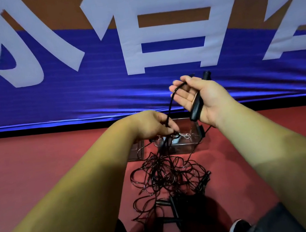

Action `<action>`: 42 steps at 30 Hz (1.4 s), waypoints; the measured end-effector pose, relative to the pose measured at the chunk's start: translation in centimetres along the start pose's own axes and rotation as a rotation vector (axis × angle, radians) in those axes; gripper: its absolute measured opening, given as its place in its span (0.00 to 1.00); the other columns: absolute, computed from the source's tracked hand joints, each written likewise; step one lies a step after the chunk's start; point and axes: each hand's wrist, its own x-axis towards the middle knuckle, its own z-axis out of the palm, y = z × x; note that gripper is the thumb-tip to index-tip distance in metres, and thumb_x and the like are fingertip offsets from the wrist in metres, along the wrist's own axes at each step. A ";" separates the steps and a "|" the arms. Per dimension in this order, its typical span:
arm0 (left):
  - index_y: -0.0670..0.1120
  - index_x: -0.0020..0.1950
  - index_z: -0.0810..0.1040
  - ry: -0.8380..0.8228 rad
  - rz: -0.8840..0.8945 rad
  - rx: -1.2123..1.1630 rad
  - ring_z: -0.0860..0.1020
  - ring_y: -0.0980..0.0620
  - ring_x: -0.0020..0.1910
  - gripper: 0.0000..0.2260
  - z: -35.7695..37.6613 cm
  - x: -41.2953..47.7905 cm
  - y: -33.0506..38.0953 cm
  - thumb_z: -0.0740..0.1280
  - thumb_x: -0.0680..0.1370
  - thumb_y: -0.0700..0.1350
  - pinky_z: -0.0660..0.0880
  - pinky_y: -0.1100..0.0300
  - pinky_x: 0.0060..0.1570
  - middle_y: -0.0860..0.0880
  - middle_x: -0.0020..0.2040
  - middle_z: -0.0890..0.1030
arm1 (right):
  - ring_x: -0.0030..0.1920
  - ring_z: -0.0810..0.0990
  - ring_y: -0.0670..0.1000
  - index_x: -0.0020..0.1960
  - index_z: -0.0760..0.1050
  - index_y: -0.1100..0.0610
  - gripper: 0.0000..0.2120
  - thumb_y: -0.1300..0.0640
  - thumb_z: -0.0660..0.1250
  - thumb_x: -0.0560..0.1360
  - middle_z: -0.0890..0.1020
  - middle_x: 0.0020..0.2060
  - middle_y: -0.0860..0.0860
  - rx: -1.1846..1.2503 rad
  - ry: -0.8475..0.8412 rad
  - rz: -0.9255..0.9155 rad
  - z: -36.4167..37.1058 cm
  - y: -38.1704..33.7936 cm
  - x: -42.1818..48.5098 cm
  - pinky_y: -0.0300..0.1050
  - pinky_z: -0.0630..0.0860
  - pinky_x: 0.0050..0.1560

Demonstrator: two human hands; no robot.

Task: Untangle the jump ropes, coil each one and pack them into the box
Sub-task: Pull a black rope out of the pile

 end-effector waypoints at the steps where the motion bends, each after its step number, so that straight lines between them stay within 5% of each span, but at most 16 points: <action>1: 0.44 0.56 0.85 0.014 -0.001 -0.010 0.80 0.51 0.49 0.07 0.0 0.0 -0.1 0.69 0.82 0.37 0.77 0.46 0.61 0.44 0.52 0.87 | 0.49 0.90 0.55 0.55 0.78 0.58 0.07 0.59 0.62 0.87 0.89 0.45 0.56 0.014 0.012 -0.004 0.0 0.0 0.0 0.50 0.87 0.45; 6: 0.40 0.57 0.83 0.104 -0.032 -0.099 0.79 0.43 0.45 0.06 0.2 -0.2 0.6 0.68 0.82 0.35 0.79 0.58 0.36 0.41 0.49 0.88 | 0.51 0.90 0.57 0.58 0.79 0.60 0.15 0.48 0.64 0.86 0.89 0.51 0.58 -0.158 0.047 -0.022 -0.1 0.0 0.3 0.51 0.87 0.49; 10: 0.40 0.51 0.83 0.275 -0.051 -0.271 0.81 0.43 0.45 0.06 0.1 0.4 1.0 0.67 0.82 0.34 0.84 0.44 0.53 0.44 0.42 0.83 | 0.53 0.88 0.59 0.57 0.81 0.55 0.17 0.43 0.63 0.86 0.87 0.57 0.57 -0.687 0.067 0.093 -1.3 1.4 0.5 0.58 0.83 0.60; 13: 0.42 0.49 0.82 0.288 -0.062 -0.384 0.82 0.44 0.47 0.12 -0.2 0.6 1.4 0.61 0.84 0.31 0.81 0.40 0.61 0.42 0.45 0.83 | 0.57 0.86 0.60 0.63 0.80 0.51 0.15 0.43 0.65 0.85 0.85 0.60 0.51 -0.916 -0.017 0.321 -2.3 2.7 0.1 0.62 0.80 0.65; 17: 0.42 0.50 0.83 0.309 -0.026 -0.479 0.84 0.46 0.48 0.15 -0.5 0.5 1.7 0.58 0.83 0.29 0.82 0.45 0.59 0.42 0.48 0.84 | 0.57 0.87 0.62 0.66 0.78 0.52 0.13 0.48 0.61 0.88 0.88 0.57 0.53 -0.766 -0.116 0.436 -1.9 3.1 -0.6 0.62 0.83 0.61; 21: 0.41 0.53 0.83 0.321 0.015 -0.581 0.86 0.47 0.47 0.10 -1.0 -0.1 1.8 0.65 0.81 0.29 0.85 0.56 0.50 0.42 0.47 0.85 | 0.53 0.88 0.58 0.56 0.82 0.55 0.13 0.48 0.64 0.87 0.89 0.51 0.55 -0.672 -0.090 0.385 -1.5 2.7 -0.3 0.56 0.83 0.59; 30: 0.40 0.49 0.81 0.523 0.015 -0.544 0.84 0.49 0.37 0.08 -1.5 -0.3 1.7 0.74 0.75 0.29 0.85 0.57 0.45 0.43 0.39 0.82 | 0.65 0.83 0.59 0.64 0.80 0.57 0.14 0.49 0.67 0.85 0.85 0.62 0.54 -0.580 -0.155 0.367 -0.9 3.9 -0.7 0.57 0.81 0.64; 32: 0.39 0.50 0.82 0.553 0.024 -0.461 0.83 0.50 0.35 0.08 -1.5 -0.5 2.0 0.76 0.75 0.31 0.85 0.59 0.42 0.44 0.39 0.82 | 0.57 0.87 0.56 0.62 0.78 0.56 0.09 0.53 0.66 0.86 0.88 0.53 0.54 -0.571 -0.209 0.376 -0.8 3.9 -1.0 0.55 0.81 0.63; 35: 0.38 0.52 0.81 0.573 0.034 -0.386 0.81 0.52 0.30 0.08 -1.6 -0.7 2.3 0.76 0.75 0.33 0.80 0.62 0.34 0.45 0.37 0.81 | 0.40 0.86 0.54 0.56 0.76 0.55 0.04 0.56 0.65 0.86 0.83 0.38 0.52 -0.582 -0.203 0.359 -0.7 3.8 -1.2 0.54 0.86 0.47; 42: 0.47 0.62 0.82 0.524 0.027 -0.553 0.78 0.55 0.33 0.09 -2.5 -0.9 2.3 0.70 0.83 0.44 0.69 0.61 0.33 0.47 0.43 0.83 | 0.38 0.85 0.54 0.55 0.76 0.54 0.04 0.56 0.64 0.87 0.83 0.38 0.53 -0.715 -0.142 0.347 -1.5 4.3 -0.5 0.58 0.85 0.46</action>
